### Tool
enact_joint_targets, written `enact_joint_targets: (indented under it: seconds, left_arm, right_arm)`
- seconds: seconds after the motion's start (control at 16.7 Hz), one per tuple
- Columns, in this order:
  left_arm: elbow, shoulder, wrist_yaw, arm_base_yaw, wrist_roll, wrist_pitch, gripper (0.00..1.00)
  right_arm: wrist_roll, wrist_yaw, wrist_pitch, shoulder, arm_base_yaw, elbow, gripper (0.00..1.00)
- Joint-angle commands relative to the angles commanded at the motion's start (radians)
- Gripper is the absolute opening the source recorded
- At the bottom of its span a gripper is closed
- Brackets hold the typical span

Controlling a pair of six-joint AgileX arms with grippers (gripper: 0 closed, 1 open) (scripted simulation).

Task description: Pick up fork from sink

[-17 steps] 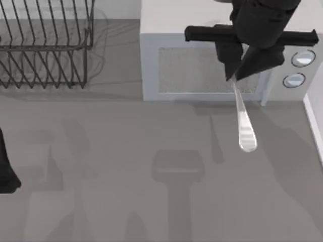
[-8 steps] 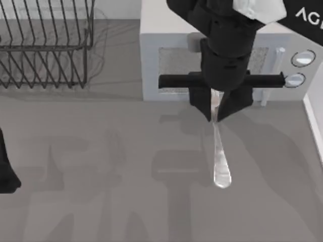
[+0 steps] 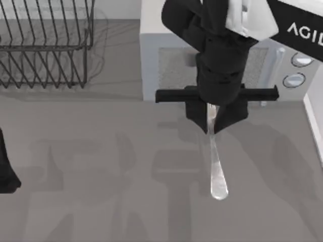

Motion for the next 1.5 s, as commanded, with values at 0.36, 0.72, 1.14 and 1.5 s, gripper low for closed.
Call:
enact_joint_targets:
  seconds: [0.36,0.72,1.14,1.5]
  left_arm:
    - [0.0,0.0,0.0,0.0,0.0,0.0,1.0]
    - [0.0,0.0,0.0,0.0,0.0,0.0,1.0]
    - [0.0,0.0,0.0,0.0,0.0,0.0,1.0]
    - [0.0,0.0,0.0,0.0,0.0,0.0,1.0]
  right_arm:
    - [0.003,0.002,0.229,0.028,-0.001,-0.222,0.0]
    - [-0.006,0.008,0.35,0.045,-0.023,-0.294,0.0]
    - [-0.006,0.008,0.35,0.045,-0.023,-0.294,0.3]
    - [-0.006,0.008,0.35,0.045,-0.023,-0.294,0.75]
